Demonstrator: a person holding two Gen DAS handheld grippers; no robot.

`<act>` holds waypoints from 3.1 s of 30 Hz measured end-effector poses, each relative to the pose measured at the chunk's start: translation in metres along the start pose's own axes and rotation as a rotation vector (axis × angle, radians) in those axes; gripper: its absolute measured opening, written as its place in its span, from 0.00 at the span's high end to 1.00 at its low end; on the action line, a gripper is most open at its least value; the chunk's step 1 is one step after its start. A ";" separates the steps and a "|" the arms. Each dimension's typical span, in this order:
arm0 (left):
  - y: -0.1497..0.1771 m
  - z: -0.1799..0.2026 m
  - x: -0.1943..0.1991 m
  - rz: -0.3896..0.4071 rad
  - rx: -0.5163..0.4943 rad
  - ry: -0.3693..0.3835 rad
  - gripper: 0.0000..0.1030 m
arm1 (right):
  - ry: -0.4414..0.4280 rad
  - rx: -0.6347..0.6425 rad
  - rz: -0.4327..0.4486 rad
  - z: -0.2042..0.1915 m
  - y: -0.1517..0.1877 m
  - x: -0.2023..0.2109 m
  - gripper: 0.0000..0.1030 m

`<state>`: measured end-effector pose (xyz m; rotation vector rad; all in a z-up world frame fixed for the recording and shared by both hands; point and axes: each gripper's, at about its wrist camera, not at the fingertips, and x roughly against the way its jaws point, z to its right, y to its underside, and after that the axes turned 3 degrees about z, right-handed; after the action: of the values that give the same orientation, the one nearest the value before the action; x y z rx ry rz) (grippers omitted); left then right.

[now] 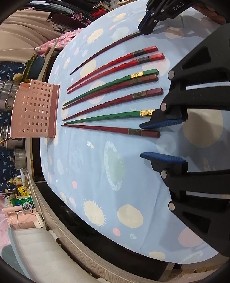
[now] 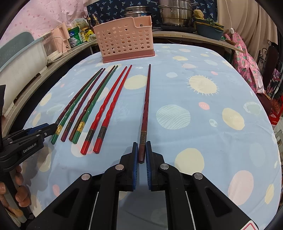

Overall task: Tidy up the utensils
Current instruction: 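Grasp another dark red chopstick with the left tool, then lift both dark red chopsticks and lower them into the pink basket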

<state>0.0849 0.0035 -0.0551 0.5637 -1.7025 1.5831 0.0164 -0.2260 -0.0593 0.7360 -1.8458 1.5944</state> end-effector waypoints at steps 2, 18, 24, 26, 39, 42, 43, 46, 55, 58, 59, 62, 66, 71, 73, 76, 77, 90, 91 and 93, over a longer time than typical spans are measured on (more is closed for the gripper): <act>-0.001 -0.002 0.000 -0.002 0.007 0.007 0.84 | 0.000 0.001 0.000 0.000 0.000 0.000 0.92; -0.002 -0.006 0.001 0.002 0.032 0.049 0.91 | 0.001 0.001 0.000 -0.001 0.000 0.000 0.92; -0.005 -0.004 -0.003 0.005 0.030 0.047 0.92 | -0.005 -0.003 -0.001 0.001 0.000 0.000 0.92; -0.006 -0.005 -0.003 0.005 0.032 0.051 0.93 | -0.006 -0.003 -0.001 0.000 0.000 0.000 0.92; -0.014 -0.017 0.028 0.037 0.073 0.059 0.93 | -0.027 -0.031 0.042 0.009 -0.011 0.024 0.93; -0.025 -0.023 0.044 0.068 0.087 0.063 0.93 | -0.030 -0.035 0.079 0.011 -0.023 0.038 0.93; -0.028 -0.024 0.049 0.077 0.091 0.065 0.93 | -0.032 -0.036 0.092 0.012 -0.027 0.043 0.93; -0.045 -0.029 0.065 0.118 0.097 0.063 0.93 | -0.031 -0.037 0.142 0.016 -0.044 0.059 0.93; -0.108 -0.035 0.110 0.287 0.083 0.044 0.93 | -0.027 -0.024 0.290 0.026 -0.107 0.094 0.93; -0.135 -0.037 0.122 0.355 0.082 0.039 0.93 | -0.035 -0.021 0.332 0.028 -0.132 0.100 0.93; -0.142 -0.038 0.124 0.371 0.082 0.040 0.93 | -0.038 -0.021 0.344 0.028 -0.139 0.102 0.93; -0.170 -0.040 0.129 0.415 0.089 0.044 0.93 | -0.048 -0.018 0.388 0.030 -0.165 0.108 0.93; -0.206 -0.042 0.136 0.472 0.100 0.054 0.93 | -0.060 -0.014 0.437 0.029 -0.197 0.111 0.93; -0.247 -0.040 0.144 0.538 0.114 0.086 0.93 | -0.097 -0.026 0.505 0.027 -0.237 0.118 0.93; -0.264 -0.038 0.147 0.562 0.121 0.099 0.93 | -0.114 -0.034 0.539 0.027 -0.257 0.119 0.93; -0.289 -0.032 0.149 0.607 0.128 0.115 0.93 | -0.135 -0.047 0.586 0.024 -0.288 0.120 0.93; -0.296 -0.031 0.150 0.621 0.130 0.118 0.93 | -0.139 -0.047 0.602 0.022 -0.297 0.121 0.93; -0.378 -0.003 0.108 0.713 0.085 0.133 0.93 | -0.216 -0.053 0.703 -0.001 -0.403 0.068 0.93; -0.379 -0.001 0.100 0.704 0.082 0.133 0.93 | -0.217 -0.055 0.694 -0.003 -0.406 0.060 0.93; -0.379 0.001 0.084 0.685 0.076 0.138 0.93 | -0.215 -0.050 0.661 -0.007 -0.407 0.039 0.93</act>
<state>0.3122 -0.0394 0.2562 -0.1258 -1.8365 2.0990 0.2888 -0.2736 0.2417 0.2840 -2.4465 1.9021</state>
